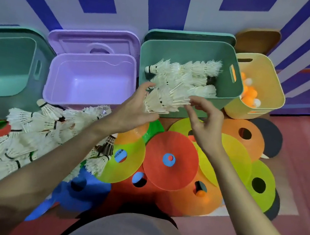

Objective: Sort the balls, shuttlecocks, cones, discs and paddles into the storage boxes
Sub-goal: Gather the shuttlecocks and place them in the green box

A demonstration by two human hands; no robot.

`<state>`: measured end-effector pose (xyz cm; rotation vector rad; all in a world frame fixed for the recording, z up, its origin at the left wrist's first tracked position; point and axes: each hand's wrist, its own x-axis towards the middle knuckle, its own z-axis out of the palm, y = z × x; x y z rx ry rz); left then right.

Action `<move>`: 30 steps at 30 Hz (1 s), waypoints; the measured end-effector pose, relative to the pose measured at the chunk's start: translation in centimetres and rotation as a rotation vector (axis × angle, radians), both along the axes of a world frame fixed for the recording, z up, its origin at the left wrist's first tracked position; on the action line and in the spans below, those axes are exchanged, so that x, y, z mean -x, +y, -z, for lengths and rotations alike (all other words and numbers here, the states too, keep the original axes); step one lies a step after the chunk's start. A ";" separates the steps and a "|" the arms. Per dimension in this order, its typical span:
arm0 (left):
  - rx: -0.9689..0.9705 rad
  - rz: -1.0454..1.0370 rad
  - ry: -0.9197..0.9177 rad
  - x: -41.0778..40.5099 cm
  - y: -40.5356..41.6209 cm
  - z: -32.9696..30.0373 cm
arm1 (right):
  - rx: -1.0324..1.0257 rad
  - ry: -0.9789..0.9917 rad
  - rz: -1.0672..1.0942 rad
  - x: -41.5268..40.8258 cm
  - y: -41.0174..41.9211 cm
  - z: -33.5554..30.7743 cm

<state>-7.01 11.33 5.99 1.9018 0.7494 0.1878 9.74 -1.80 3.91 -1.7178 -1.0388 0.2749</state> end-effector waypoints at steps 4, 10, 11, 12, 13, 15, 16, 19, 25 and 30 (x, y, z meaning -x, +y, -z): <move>-0.099 0.106 0.083 -4.1 1.7 -0.3 | -0.027 0.050 0.079 -4.0 0.9 0.6; -0.168 0.229 0.057 -13.2 6.6 0.9 | -0.050 0.063 0.235 -9.5 2.2 0.9; -0.167 0.242 0.061 -14.7 7.1 1.3 | -0.036 0.042 0.248 -10.3 2.4 1.0; -0.174 0.249 0.059 -16.1 7.5 1.6 | -0.024 0.017 0.258 -11.0 2.6 1.2; -0.175 0.252 0.047 -17.5 7.9 1.9 | -0.010 -0.012 0.271 -11.7 2.8 1.4; -0.153 0.251 0.039 -19.8 8.5 2.7 | 0.014 -0.086 0.292 -13.0 3.3 1.4; -0.135 0.251 0.047 -20.8 8.8 3.1 | 0.022 -0.121 0.291 -13.6 3.6 1.3; -0.139 0.274 0.072 -23.3 9.6 4.6 | 0.027 -0.187 0.268 -15.2 4.5 1.1; -0.147 0.279 0.134 -24.9 10.9 6.8 | 0.240 -0.263 0.242 -17.6 5.9 3.2; -0.187 0.316 0.254 -24.7 11.9 8.1 | 0.382 -0.381 0.130 -18.4 7.3 3.7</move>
